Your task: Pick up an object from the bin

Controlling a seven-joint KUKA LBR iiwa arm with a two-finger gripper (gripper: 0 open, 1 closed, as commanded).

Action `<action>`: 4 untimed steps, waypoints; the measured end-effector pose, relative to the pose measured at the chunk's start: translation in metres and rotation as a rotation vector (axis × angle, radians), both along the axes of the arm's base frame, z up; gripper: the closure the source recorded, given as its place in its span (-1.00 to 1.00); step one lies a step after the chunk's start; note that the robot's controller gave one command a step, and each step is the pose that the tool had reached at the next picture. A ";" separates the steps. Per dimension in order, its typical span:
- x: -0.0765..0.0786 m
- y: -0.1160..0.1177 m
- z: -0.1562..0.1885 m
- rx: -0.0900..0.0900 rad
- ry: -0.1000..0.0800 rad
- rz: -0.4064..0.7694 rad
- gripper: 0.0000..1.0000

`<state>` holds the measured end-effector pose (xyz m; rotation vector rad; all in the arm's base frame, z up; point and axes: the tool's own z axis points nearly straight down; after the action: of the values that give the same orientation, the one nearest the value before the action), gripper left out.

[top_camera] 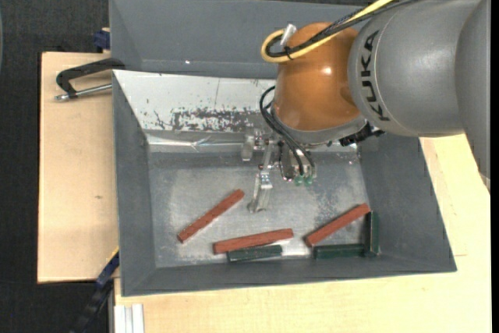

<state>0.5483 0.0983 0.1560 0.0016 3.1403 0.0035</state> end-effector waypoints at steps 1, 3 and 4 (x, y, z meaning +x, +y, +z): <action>-0.016 0.005 -0.032 -0.001 -0.011 0.195 -1.00; -0.039 0.073 -0.085 0.000 -0.002 0.498 1.00; -0.039 0.073 -0.085 0.000 -0.002 0.498 1.00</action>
Offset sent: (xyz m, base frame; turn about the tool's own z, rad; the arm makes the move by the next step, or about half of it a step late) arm -0.0349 0.0377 -0.0765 -0.3787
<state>0.5094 0.1714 0.0708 -0.7723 3.0427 0.0034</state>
